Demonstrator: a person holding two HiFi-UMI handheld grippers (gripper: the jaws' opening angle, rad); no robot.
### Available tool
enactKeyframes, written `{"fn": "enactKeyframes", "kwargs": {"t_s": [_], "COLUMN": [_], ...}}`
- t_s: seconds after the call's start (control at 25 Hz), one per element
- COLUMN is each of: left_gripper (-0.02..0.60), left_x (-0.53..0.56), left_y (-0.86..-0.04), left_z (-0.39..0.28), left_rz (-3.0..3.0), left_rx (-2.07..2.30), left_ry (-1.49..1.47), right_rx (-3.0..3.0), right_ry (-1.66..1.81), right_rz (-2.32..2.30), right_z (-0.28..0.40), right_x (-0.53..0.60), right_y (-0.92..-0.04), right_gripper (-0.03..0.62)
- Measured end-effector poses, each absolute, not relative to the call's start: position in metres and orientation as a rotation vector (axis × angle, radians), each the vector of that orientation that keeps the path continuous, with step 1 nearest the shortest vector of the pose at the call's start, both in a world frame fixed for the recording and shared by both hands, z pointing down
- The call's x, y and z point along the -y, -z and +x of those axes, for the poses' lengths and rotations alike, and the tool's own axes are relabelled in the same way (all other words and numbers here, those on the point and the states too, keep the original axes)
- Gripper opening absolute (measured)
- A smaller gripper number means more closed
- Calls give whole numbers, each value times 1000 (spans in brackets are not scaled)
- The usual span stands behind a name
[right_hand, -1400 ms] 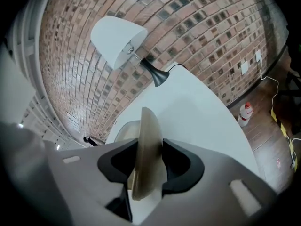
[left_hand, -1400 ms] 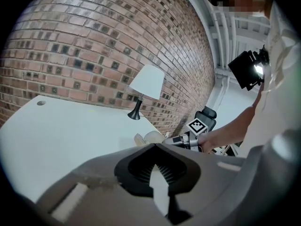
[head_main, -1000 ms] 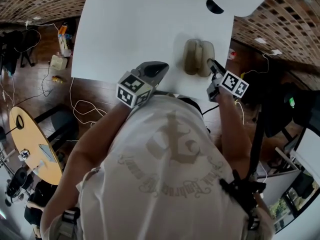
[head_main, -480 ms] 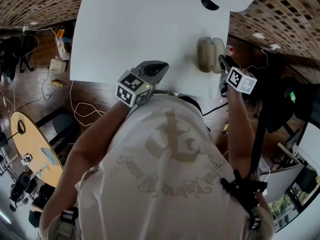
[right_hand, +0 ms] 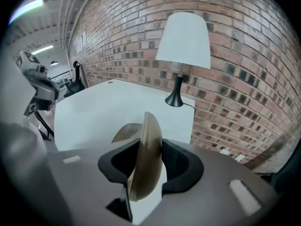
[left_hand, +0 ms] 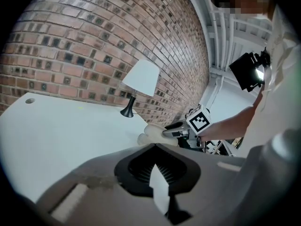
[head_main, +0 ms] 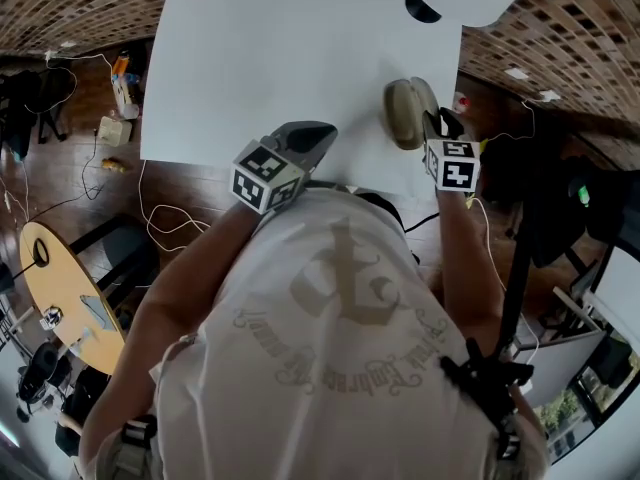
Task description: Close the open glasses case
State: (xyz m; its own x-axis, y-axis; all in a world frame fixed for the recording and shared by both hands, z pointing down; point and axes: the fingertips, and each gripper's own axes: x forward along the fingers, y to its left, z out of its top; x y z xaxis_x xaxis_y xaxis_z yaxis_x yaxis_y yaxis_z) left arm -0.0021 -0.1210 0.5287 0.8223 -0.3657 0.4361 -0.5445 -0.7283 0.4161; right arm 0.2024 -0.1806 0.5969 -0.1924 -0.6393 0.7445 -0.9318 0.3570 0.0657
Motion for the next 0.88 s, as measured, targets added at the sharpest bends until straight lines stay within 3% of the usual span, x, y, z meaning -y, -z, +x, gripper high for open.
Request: {"fn": "enactKeyframes", "kwargs": {"t_s": [0.44,0.68,0.88], "left_gripper": [6,8,8], "left_x": [122,121,122], "left_y": [-531,-531,-533], "left_z": [2,2,1], "left_rz": [2469,2472,2464], "left_rx": [625,615,623], "left_ry": [-445,-452,-456], "right_rx": [2022,2082,2094], "right_ry": [-424,-453,-471], "right_rz": [1299,1255,1236], "right_z": [156,133,123], "right_x": [166,157,156], "right_y": [-589,-597,-607], "right_gripper": [198,193,143]}}
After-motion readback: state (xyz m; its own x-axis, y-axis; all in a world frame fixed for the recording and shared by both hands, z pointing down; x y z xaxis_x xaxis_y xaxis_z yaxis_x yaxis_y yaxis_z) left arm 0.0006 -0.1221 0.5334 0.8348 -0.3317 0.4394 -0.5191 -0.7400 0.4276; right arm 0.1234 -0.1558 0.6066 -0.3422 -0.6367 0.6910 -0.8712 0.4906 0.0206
